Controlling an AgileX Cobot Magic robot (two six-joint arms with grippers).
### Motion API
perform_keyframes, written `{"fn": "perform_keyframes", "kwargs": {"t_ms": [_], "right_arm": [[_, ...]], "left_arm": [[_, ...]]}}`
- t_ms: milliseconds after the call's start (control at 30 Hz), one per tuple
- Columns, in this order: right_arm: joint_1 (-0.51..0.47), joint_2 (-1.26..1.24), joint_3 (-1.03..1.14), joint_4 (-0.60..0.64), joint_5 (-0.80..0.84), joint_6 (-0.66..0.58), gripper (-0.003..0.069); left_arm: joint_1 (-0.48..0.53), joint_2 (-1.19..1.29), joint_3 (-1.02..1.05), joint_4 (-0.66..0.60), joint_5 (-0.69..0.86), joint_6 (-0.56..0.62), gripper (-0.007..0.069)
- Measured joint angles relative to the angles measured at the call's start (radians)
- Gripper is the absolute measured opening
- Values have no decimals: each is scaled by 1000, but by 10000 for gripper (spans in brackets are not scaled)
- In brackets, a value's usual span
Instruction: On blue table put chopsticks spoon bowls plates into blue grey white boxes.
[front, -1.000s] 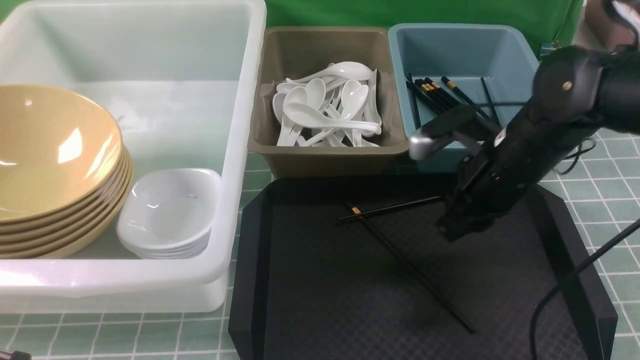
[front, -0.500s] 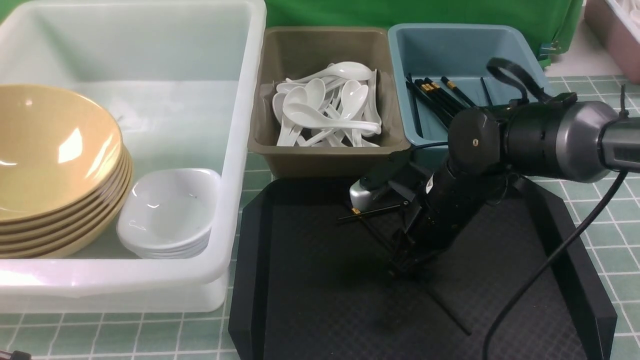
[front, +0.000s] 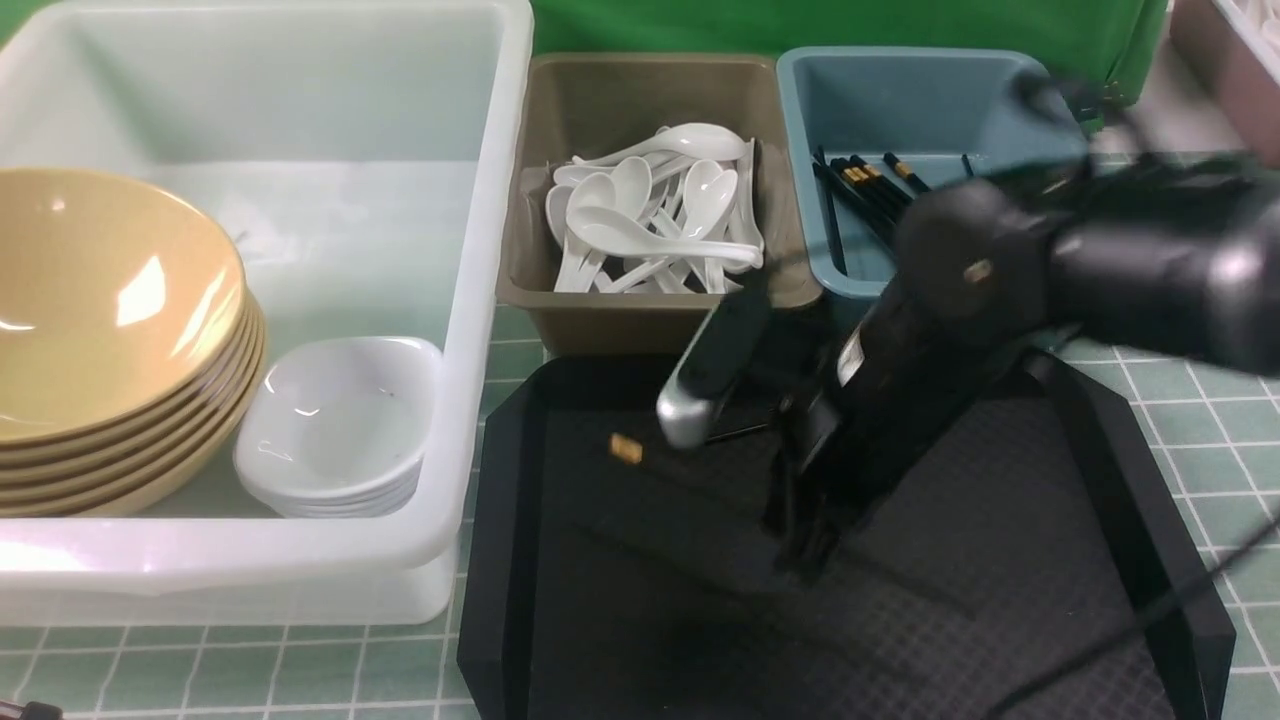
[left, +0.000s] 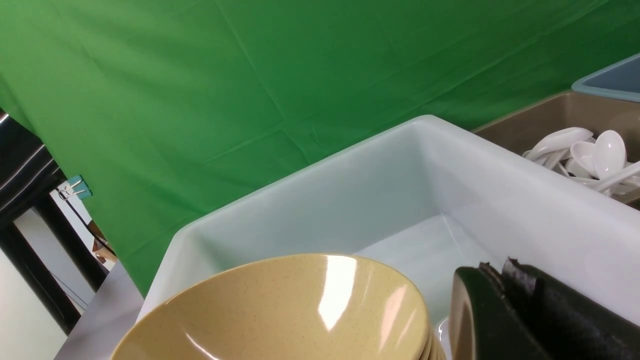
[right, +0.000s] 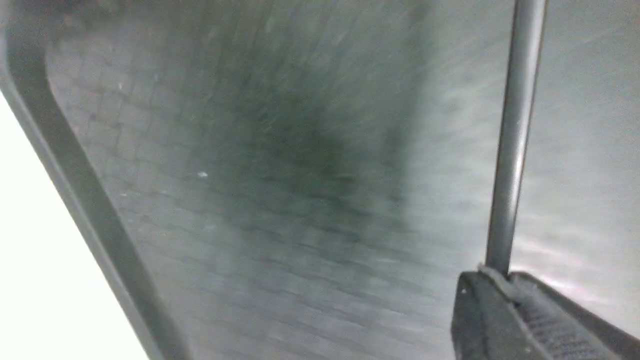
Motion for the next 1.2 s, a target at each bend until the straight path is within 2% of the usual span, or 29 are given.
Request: {"fn": "perform_keyframes", "kwargs": {"t_ms": [67, 200, 233, 300, 400, 467, 533, 667, 767, 800, 833, 867, 967, 1067, 1200], "right_arm": [[-32, -61, 0, -29, -81, -2, 62], [-118, -105, 0, -47, -346, 31, 62], [-172, -100, 0, -50, -516, 63, 62], [-240, -65, 0, -51, -745, 128, 62], [-304, 6, 0, -51, -967, 219, 62], [-335, 67, -13, -50, -1032, 273, 62], [-357, 127, -42, -48, -1006, 324, 62], [-397, 284, -155, -47, -740, 424, 91], [-405, 346, -231, -47, -588, 444, 158], [-406, 360, -264, -47, -532, 445, 207], [-406, 362, -273, -47, -518, 445, 214], [-406, 361, -306, -47, -475, 445, 276], [-405, 341, -388, -47, -373, 421, 363], [-396, 306, -453, -51, -247, 383, 395], [-321, 224, -520, -38, 135, 216, 398]], "left_arm": [[0, 0, 0, 0, 0, 0, 5], [0, 0, 0, 0, 0, 0, 5], [0, 0, 0, 0, 0, 0, 5], [0, 0, 0, 0, 0, 0, 5], [0, 0, 0, 0, 0, 0, 5], [0, 0, 0, 0, 0, 0, 5], [0, 0, 0, 0, 0, 0, 5], [0, 0, 0, -1, 0, -3, 5], [0, 0, 0, -2, 0, -7, 5], [0, 0, 0, -2, 0, -7, 5], [0, 0, 0, -2, 0, -8, 5], [0, 0, 0, -2, 0, -11, 5], [0, 0, 0, -2, 0, -15, 5], [0, 0, 0, -2, 0, -15, 5], [0, 0, 0, -1, -1, -19, 5]]}}
